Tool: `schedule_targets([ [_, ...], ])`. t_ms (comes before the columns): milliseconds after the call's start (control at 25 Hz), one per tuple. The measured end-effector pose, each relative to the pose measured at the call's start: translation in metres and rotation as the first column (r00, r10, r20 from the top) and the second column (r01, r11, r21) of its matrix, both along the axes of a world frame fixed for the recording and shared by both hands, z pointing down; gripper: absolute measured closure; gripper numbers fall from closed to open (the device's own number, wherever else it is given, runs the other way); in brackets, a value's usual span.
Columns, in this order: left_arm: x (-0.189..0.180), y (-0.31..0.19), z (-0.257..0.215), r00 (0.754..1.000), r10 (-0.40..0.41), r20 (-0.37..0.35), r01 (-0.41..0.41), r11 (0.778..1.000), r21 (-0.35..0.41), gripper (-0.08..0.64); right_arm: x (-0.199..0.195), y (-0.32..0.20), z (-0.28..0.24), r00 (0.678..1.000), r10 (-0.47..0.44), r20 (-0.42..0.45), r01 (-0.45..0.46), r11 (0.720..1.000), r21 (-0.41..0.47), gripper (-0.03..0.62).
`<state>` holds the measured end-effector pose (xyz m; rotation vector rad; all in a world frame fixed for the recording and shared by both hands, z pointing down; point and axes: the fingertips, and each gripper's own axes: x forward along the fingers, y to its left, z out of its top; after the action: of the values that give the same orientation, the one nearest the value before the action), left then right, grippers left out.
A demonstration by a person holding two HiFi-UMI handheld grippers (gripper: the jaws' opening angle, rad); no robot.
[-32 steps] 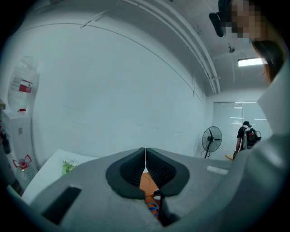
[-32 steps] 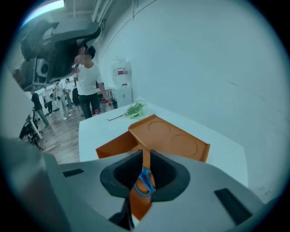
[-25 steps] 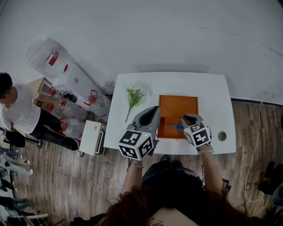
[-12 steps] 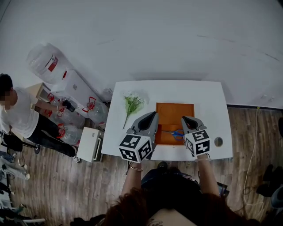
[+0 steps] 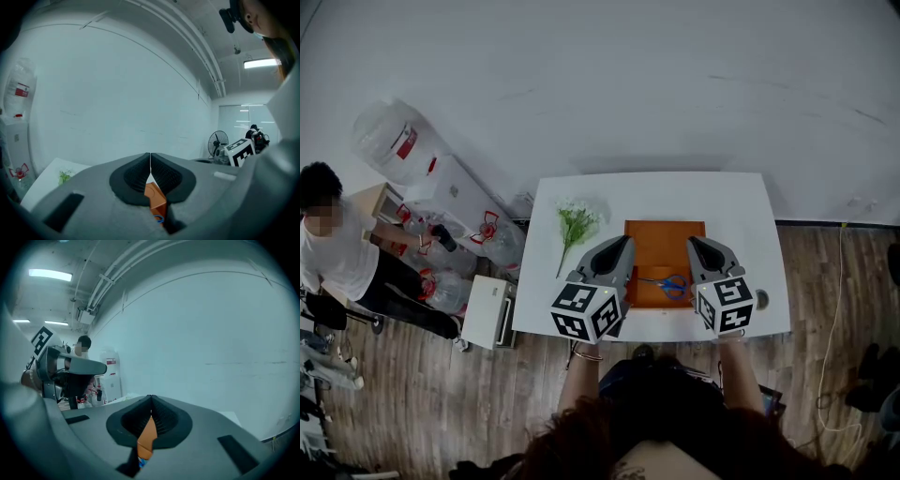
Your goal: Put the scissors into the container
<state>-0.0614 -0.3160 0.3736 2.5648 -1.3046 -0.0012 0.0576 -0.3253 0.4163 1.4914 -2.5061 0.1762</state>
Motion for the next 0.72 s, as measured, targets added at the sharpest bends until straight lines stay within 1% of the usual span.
schedule_targets([
  [240,0.003,0.001,0.000,1.000,0.013,-0.003,-0.013,1.000,0.000,0.541,-0.002,0.002,-0.011,1.000,0.008,0.020,-0.009,1.000,0.026,0.594],
  [440,-0.002,0.003,0.000,1.000,0.012,0.001,-0.012,1.000,-0.005,0.541,-0.004,0.005,-0.025,1.000,0.018,0.024,-0.019,0.998,0.056,0.594],
  [720,0.000,0.005,0.001,1.000,0.024,-0.004,-0.024,1.000,-0.004,0.541,0.000,0.013,-0.029,0.999,0.038,0.022,-0.039,0.997,0.066,0.594],
])
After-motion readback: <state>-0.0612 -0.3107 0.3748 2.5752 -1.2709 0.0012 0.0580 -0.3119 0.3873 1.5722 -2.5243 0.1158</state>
